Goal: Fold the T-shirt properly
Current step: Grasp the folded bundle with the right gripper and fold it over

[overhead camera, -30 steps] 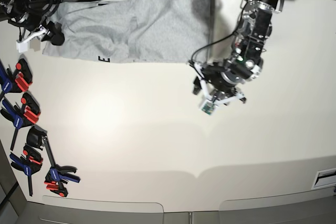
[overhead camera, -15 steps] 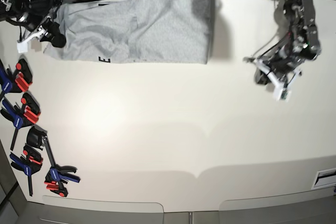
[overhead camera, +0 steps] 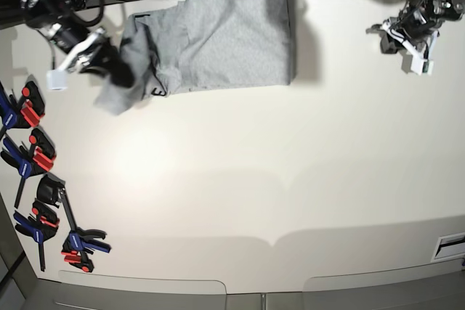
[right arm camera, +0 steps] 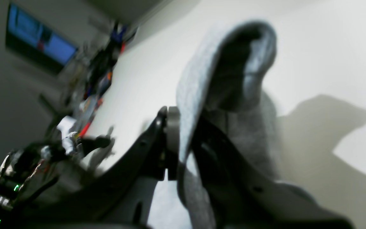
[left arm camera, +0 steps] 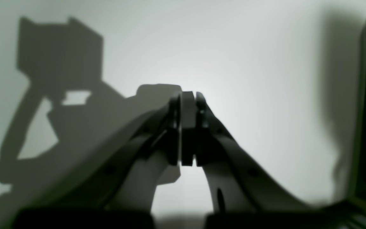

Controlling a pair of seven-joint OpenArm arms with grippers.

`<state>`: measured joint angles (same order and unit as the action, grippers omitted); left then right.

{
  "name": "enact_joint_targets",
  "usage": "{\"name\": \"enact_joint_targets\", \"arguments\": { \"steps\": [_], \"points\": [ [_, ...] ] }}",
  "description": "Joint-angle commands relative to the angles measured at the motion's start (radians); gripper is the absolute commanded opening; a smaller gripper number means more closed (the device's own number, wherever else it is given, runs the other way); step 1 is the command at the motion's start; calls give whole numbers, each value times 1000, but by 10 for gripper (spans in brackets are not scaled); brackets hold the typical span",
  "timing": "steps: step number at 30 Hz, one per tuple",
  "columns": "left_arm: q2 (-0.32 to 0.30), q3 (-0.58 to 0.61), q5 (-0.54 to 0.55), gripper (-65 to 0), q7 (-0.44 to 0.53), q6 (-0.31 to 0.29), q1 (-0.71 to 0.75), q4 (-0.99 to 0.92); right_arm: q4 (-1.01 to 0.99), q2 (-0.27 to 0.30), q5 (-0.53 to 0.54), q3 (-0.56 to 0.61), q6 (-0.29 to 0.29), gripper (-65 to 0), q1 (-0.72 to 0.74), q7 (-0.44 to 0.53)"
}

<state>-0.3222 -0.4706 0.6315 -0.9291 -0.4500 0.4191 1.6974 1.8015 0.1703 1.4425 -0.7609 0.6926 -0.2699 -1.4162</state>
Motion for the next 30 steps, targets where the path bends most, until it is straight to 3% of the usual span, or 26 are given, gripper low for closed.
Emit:
{"name": "enact_joint_targets", "arguments": {
  "steps": [1, 8, 13, 18, 25, 30],
  "points": [
    [-13, -6, 17, -650, 13, -8, 0, 20, 47, -8, 41, 24, 6, -650, -10, 20],
    [-10, -6, 17, -650, 14, -8, 5, 20, 106, -115, 31, 265, 6, -650, -35, 20],
    [-11, -6, 17, -650, 14, -8, 5, 20, 106, -129, -253, 459, 6, -650, -10, 215],
    [-10, -6, 17, -650, 14, -8, 5, 20, 106, -129, -498, 632, 6, -650, 38, 267],
    [-11, -6, 17, -650, 16, -8, 5, 20, 106, -129, -689, 765, 6, -650, 40, 294],
    [-11, -6, 17, -650, 17, -8, 5, 20, 106, -129, -715, 796, 6, -650, 40, 279]
  ]
}}
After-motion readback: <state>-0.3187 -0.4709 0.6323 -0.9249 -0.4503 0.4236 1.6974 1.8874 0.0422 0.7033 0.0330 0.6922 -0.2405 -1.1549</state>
